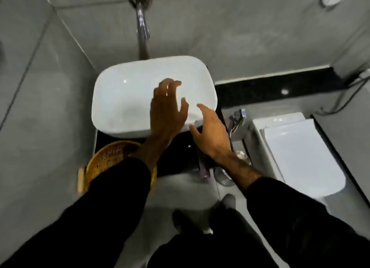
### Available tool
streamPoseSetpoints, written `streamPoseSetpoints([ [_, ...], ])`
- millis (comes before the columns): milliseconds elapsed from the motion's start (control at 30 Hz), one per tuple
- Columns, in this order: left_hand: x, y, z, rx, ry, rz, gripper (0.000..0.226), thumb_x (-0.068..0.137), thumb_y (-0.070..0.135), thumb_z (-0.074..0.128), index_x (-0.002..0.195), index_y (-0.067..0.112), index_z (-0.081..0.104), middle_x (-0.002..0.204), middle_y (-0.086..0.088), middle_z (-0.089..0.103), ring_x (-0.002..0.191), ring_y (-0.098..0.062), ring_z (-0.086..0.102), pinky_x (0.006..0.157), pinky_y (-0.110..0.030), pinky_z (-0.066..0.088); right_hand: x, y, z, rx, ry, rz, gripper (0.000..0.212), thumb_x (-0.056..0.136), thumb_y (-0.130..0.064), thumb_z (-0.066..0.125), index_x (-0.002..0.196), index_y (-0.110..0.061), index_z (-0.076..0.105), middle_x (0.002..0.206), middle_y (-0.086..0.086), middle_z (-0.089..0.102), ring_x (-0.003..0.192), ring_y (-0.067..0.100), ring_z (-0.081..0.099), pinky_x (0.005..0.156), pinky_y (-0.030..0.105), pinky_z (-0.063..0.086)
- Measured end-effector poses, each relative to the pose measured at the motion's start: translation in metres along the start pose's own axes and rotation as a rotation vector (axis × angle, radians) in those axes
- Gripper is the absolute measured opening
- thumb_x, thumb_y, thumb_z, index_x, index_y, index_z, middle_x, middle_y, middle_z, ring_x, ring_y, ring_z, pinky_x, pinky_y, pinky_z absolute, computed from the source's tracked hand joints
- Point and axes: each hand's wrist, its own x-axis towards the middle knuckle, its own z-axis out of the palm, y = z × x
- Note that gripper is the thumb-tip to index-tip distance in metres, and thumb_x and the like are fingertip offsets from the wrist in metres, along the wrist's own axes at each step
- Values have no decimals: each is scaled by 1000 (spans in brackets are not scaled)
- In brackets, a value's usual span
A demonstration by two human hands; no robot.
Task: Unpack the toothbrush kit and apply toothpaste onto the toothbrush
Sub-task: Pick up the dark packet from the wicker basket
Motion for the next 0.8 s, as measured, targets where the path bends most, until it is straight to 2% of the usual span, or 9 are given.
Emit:
streamPoseSetpoints([
  [67,-22,11,15,-107,20,-98,31,87,20,58,117,13,58,121,-10,58,109,-26,56,87,-38,52,-19,14,15,12,-30,121,65,86,-36,70,144,-29,42,141,1,56,123,25,59,98,49,54],
  [167,-70,24,35,-195,-25,-181,15,87,21,60,100,16,57,103,-3,59,89,-16,59,66,-19,43,-51,36,38,-72,-125,245,60,84,-37,72,137,-26,46,131,5,59,112,30,64,89,49,57],
  [300,-106,25,46,-213,-77,-304,12,88,30,54,92,19,56,88,3,62,74,-9,56,62,-22,47,-53,51,52,-170,-156,320,52,82,-35,74,126,-20,50,123,9,59,102,35,67,78,45,58],
  [367,-120,23,51,-206,-149,-381,6,87,27,59,90,23,56,84,7,61,71,-8,57,61,-22,48,-51,57,58,-172,-175,343,52,82,-34,74,126,-20,49,124,9,58,103,35,67,80,47,59],
  [533,-133,16,59,-210,-275,-565,11,87,21,66,92,26,58,81,10,62,71,-10,63,52,-15,38,-43,67,70,-90,-156,406,58,81,-37,76,128,-19,47,126,11,59,105,36,67,82,45,55],
  [600,-132,15,64,-197,-297,-659,10,86,23,64,95,23,60,86,6,67,76,-15,66,56,-23,47,-40,69,74,-53,-147,437,58,80,-36,77,127,-18,47,125,12,60,105,38,66,83,45,53],
  [667,-129,13,71,-198,-373,-741,16,86,26,63,101,22,62,97,1,72,86,-20,68,72,-34,57,-40,71,76,-35,-154,465,57,79,-33,76,126,-18,47,123,14,61,106,39,66,83,44,52],
  [733,-128,12,79,-222,-433,-781,22,86,31,61,106,21,63,104,-2,73,93,-23,69,80,-35,56,-44,72,74,-16,-156,466,56,77,-34,74,124,-19,47,120,14,63,103,38,67,81,44,53],
  [800,-127,12,84,-255,-459,-781,28,89,36,58,111,20,62,108,-3,73,97,-24,69,82,-34,55,-55,74,66,-7,-154,438,58,72,-40,74,121,-21,48,115,11,66,97,34,69,78,42,56],
])
